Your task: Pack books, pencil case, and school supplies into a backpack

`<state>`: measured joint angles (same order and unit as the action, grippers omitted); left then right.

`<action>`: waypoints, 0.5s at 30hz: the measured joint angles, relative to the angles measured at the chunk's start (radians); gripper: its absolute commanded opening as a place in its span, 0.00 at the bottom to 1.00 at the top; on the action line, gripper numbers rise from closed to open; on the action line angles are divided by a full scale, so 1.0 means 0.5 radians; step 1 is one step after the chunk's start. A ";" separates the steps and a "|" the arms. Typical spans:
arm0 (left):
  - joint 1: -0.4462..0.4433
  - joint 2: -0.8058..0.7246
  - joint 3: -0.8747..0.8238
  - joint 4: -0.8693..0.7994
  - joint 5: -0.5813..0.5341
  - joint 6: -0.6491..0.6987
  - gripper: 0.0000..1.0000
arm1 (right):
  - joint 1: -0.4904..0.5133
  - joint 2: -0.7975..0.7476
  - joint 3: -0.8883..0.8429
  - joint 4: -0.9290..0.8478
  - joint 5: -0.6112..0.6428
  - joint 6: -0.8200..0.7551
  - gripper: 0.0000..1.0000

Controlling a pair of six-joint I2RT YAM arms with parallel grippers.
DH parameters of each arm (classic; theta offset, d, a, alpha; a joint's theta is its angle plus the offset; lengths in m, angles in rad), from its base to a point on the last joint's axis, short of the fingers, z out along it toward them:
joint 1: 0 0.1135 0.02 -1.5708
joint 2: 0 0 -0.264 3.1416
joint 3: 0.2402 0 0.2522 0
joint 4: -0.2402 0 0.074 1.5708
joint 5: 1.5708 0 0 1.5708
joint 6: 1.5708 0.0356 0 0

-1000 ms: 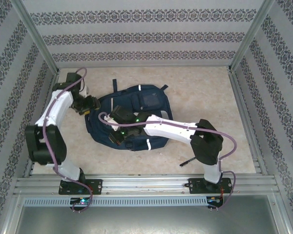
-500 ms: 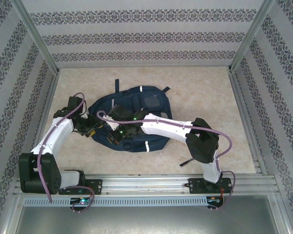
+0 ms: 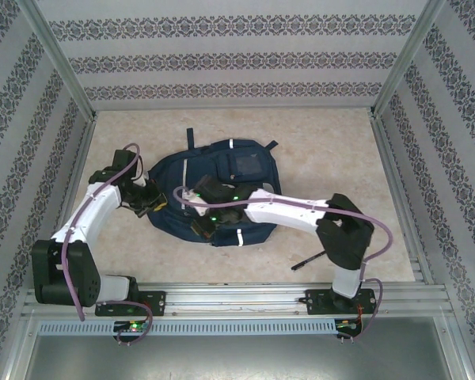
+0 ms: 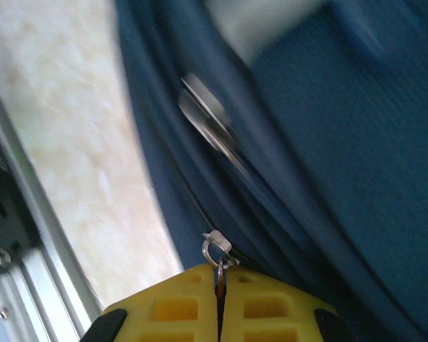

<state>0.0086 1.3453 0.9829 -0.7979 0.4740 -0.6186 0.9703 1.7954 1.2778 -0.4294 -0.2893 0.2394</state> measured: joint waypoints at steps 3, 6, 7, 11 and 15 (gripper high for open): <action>0.038 0.063 0.074 -0.010 0.053 0.098 0.00 | -0.195 -0.178 -0.269 0.007 -0.050 0.050 0.10; 0.034 0.112 0.076 -0.009 0.156 0.162 0.00 | -0.324 -0.284 -0.403 0.092 -0.097 0.128 0.24; 0.037 0.122 0.076 -0.005 0.160 0.180 0.00 | -0.359 -0.311 -0.431 0.085 -0.098 0.153 0.27; 0.058 0.121 0.076 0.002 0.172 0.242 0.13 | -0.405 -0.375 -0.494 -0.027 -0.011 0.213 0.38; -0.071 -0.002 0.052 -0.002 0.111 0.279 0.27 | -0.383 -0.522 -0.492 -0.154 0.323 0.225 0.49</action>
<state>-0.0269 1.3445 1.0088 -0.7990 0.5297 -0.4789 0.7788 1.5345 1.0317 -0.5064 -0.1280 0.3519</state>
